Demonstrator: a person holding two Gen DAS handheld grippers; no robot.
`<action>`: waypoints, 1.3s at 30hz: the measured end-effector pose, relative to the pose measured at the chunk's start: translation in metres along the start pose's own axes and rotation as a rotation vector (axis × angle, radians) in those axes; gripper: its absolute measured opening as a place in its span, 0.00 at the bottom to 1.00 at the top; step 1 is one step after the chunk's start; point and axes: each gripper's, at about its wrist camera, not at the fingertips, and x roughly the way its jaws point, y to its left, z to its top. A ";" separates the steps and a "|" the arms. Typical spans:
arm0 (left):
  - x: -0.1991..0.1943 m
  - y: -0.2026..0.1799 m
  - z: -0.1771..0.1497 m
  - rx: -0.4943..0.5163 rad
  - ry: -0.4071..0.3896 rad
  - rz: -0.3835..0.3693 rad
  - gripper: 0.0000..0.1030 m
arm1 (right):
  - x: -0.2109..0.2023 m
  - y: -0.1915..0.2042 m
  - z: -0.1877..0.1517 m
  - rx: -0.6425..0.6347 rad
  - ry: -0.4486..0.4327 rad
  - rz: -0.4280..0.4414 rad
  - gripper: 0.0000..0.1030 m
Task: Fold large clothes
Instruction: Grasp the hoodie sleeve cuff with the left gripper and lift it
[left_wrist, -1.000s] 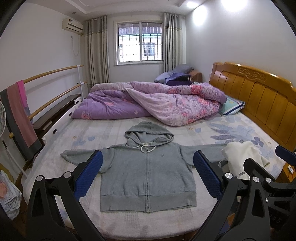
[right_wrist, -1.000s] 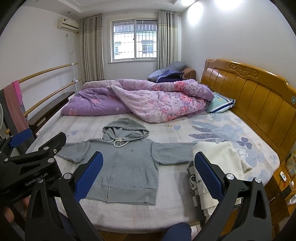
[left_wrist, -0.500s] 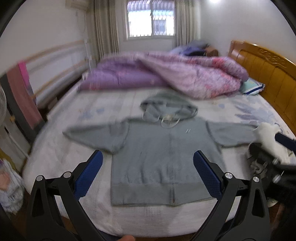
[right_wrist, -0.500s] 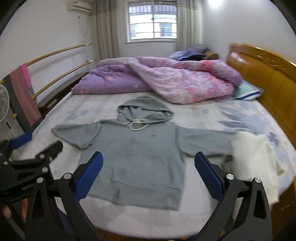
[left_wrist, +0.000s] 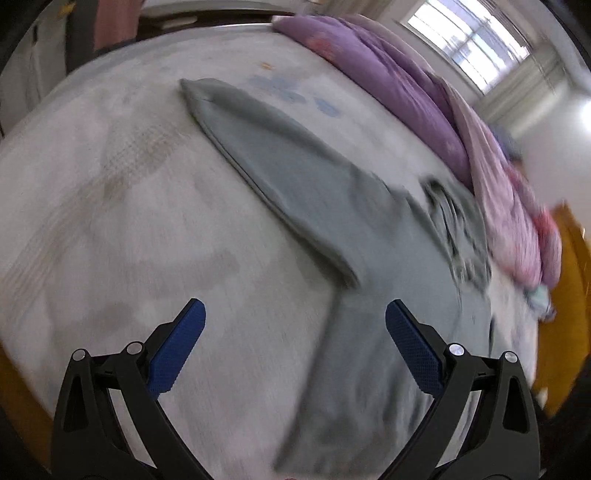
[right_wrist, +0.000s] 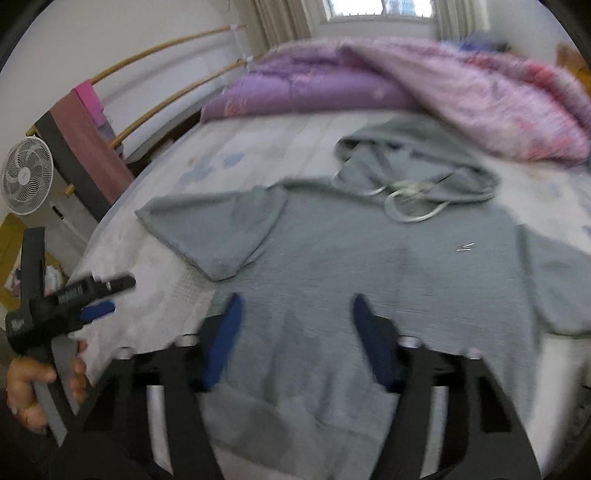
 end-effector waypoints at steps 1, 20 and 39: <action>0.004 0.009 0.010 -0.027 -0.022 -0.009 0.95 | 0.018 0.001 0.007 0.012 0.019 0.020 0.24; 0.101 0.108 0.176 -0.303 -0.156 -0.003 0.91 | 0.138 -0.014 0.013 0.113 0.196 0.090 0.07; -0.053 0.068 0.203 -0.113 -0.505 -0.150 0.14 | 0.142 -0.004 0.027 0.161 0.176 0.234 0.04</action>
